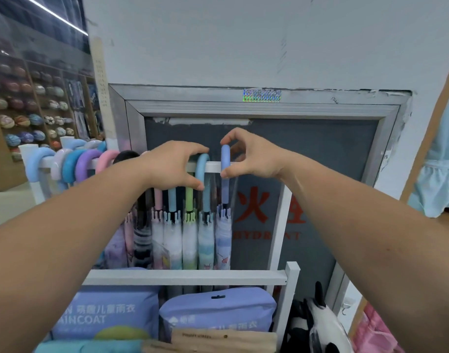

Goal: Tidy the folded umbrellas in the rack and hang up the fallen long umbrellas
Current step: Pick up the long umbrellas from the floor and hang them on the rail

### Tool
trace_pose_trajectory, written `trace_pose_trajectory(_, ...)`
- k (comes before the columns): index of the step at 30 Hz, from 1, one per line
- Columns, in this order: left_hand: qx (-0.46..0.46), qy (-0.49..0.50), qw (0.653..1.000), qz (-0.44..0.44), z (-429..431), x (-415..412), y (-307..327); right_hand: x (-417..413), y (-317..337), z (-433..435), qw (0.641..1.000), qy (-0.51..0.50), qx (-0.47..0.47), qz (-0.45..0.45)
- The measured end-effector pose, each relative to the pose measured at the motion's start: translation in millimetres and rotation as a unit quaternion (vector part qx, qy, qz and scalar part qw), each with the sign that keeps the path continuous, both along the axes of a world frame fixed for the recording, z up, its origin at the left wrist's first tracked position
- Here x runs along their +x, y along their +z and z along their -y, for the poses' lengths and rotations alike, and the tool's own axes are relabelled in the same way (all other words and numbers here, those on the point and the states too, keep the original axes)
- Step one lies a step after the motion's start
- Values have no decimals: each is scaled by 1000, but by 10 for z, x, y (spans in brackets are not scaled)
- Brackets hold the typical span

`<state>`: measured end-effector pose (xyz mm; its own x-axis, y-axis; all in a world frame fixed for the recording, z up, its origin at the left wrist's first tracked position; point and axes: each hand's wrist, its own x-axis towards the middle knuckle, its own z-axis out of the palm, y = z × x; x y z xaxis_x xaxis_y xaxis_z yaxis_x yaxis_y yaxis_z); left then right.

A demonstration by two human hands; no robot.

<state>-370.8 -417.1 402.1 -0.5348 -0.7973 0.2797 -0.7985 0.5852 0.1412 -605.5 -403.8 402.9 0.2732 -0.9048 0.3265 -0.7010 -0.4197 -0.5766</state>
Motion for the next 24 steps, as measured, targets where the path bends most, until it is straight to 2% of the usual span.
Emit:
trace_pose_trajectory(3,-5,12,1000,-4,20,10,-30,36,-7,-1,997,-1,7,-79)
trace_pose_trajectory(8,-16,18,1000,-11,40,20,-65,27,-17,-14,996,-1,15,-87)
trace_pose_trajectory(12,-20,25,1000,-1,32,24,-87,25,-79,-48,995,-23,-27,-92)
trace_pose_trajectory(17,-56,21,998,17,25,31,-177,23,-184,-173,986,-65,-53,-142)
trace_pose_trajectory(21,-73,-22,996,-42,-120,-16,-223,0,-263,-382,967,-133,-131,-172)
trace_pose_trajectory(24,-111,-41,987,-109,-269,-85,-239,-104,-313,-628,935,-199,-204,-210)
